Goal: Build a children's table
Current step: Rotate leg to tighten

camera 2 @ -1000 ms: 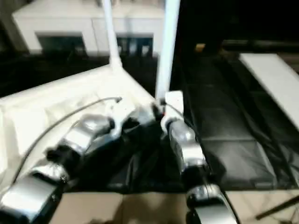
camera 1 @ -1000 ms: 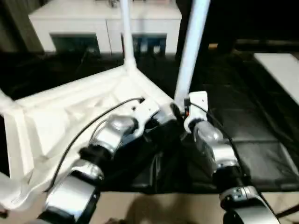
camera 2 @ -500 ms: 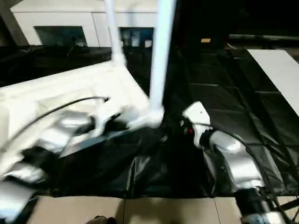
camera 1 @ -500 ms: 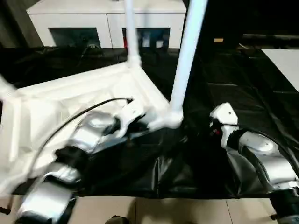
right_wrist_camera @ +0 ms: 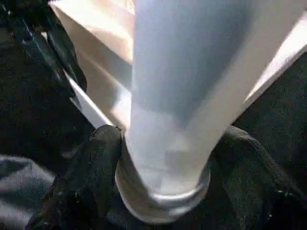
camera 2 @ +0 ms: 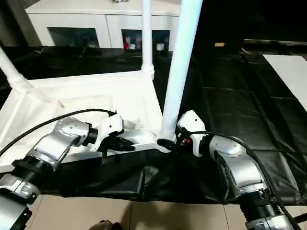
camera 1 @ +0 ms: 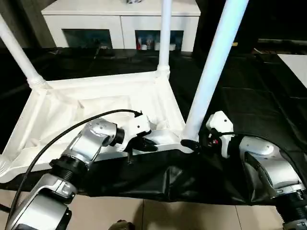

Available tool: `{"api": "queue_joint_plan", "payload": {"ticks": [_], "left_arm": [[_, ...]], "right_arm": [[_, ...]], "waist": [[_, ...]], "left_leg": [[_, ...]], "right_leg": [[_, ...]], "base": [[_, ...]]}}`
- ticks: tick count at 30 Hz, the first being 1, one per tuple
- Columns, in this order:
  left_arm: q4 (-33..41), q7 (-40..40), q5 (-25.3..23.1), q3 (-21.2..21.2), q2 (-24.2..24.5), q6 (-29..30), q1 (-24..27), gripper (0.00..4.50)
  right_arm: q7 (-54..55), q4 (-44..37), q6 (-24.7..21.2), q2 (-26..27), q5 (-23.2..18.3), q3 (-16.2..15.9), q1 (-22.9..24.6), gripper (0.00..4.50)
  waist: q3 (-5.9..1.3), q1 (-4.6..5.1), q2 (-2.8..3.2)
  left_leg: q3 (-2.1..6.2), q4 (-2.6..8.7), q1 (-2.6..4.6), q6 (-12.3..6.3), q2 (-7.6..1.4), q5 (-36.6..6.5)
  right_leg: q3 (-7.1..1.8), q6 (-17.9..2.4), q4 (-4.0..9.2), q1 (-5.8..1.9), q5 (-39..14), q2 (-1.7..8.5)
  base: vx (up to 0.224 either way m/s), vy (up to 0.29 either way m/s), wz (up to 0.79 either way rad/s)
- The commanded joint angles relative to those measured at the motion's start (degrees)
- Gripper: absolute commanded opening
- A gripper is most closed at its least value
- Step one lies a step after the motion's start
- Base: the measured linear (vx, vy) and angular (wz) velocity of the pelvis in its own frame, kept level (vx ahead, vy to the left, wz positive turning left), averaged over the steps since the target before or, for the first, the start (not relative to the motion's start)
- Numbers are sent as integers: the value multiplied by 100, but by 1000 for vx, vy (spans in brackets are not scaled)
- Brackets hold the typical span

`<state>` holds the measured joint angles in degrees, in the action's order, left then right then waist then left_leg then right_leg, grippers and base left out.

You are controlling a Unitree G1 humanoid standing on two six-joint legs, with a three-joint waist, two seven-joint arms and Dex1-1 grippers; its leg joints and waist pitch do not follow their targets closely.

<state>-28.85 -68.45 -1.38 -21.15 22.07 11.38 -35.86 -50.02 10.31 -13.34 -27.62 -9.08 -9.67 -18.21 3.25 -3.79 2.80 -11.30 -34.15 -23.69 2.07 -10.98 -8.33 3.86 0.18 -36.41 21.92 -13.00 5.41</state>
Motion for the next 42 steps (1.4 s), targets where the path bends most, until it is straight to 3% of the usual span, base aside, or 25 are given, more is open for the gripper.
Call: {"api": "queue_joint_plan", "payload": {"ticks": [1,7,17,26,30,32,33,34,35,37,39,42], "left_arm": [[134,-64,-40,-44,64,31,31,0],[129,-21,-52,-40,58,36,37,0],[132,-63,-40,-62,78,98,52,0],[223,-119,-77,-137,124,181,133,0],[-79,507,-211,-50,-197,187,-10,0],[-290,844,-258,15,-375,180,-109,0],[-735,1576,-349,149,-717,129,-341,0],[-883,1832,-376,200,-829,114,-420,0],[-966,1978,-391,230,-892,105,-465,0],[-1427,2852,-430,406,-1267,178,-754,0],[-1659,3260,-457,483,-1454,196,-896,0],[-1940,3686,-597,514,-1601,47,-1042,0]], "right_arm": [[-84,21,18,-58,-1,-46,-105,318],[-129,58,11,-61,-5,-36,-94,318],[-296,73,-144,19,-144,-10,-46,246],[6,135,-285,199,-88,8,-5,240],[1301,395,-545,921,149,177,-200,239],[1822,499,-687,1253,212,229,-279,230],[2848,919,-864,1834,353,375,-528,219],[3177,1067,-916,2014,396,428,-616,219],[3361,1151,-946,2114,421,459,-666,216],[4297,1800,-844,2656,423,672,-1020,210],[4697,2169,-732,2884,486,718,-1222,204],[4913,2575,-558,3074,578,736,-1480,203]], "waist": [[-422,-3,-87],[-423,-3,-90],[-427,-2,-93],[-422,20,-91],[-370,91,-104],[-366,133,-112],[-361,139,-104],[-329,198,-89],[-350,221,-106],[-350,232,-76],[-349,262,-98],[-348,261,-88]], "left_leg": [[124,366,198,-349,-235,-1222],[120,358,201,-380,-235,-1205],[117,350,202,-404,-229,-1164],[119,359,207,-380,-228,-1195],[136,417,221,-95,-211,-1687],[160,441,293,170,-206,-2116],[167,448,296,210,-216,-2161],[173,454,311,351,-184,-2417],[219,468,318,434,-188,-2535],[219,496,326,430,-203,-2615],[236,506,356,514,-185,-2808],[228,516,375,444,-178,-2923]], "right_leg": [[-249,-1395,454,-202,-367,321],[-248,-1395,458,-198,-422,316],[-246,-1418,451,-203,-383,306],[-246,-1417,453,-193,-434,298],[-250,-1302,509,-159,-1186,298],[-255,-1117,578,-118,-1871,312],[-268,-1083,589,-105,-1928,324],[-262,-1045,609,-46,-2258,312],[-249,-929,627,-79,-2453,337],[-256,-847,657,-52,-2343,330],[-234,-841,678,-35,-2378,316],[-232,-813,722,-26,-2207,317]], "base": [[0,0,0],[0,0,0],[0,0,0],[0,0,0],[0,0,0],[0,0,0],[0,0,0],[-57,11,-4],[-56,22,-8],[-28,11,-4],[0,0,0],[0,0,0]]}}
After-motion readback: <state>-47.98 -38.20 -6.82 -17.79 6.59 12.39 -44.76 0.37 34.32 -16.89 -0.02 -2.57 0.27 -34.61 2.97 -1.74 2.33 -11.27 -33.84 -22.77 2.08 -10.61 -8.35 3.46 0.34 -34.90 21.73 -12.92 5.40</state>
